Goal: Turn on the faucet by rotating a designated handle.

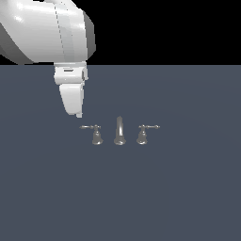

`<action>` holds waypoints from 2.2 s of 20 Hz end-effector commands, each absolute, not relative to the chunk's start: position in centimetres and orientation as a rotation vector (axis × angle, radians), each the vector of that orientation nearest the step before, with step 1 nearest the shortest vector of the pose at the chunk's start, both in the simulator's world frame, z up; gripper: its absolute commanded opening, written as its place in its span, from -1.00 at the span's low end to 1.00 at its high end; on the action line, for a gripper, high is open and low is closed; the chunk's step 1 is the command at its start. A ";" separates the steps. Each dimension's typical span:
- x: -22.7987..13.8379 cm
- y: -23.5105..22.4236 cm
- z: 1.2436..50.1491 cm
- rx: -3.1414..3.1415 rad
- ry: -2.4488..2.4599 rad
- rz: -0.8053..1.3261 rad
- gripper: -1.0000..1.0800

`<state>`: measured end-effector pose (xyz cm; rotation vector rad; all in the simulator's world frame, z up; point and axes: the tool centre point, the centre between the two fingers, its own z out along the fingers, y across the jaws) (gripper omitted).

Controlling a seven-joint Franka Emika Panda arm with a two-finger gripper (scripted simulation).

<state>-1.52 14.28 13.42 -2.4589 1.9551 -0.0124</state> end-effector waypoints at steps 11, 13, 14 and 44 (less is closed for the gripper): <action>2.7 13.0 8.3 -2.257 2.189 -0.005 -1.00; 3.0 12.9 8.0 -2.240 2.205 -0.003 -1.00; 3.1 12.8 7.8 -2.233 2.211 -0.003 -1.00; -2.6 13.5 7.7 -2.214 2.226 -0.003 -1.00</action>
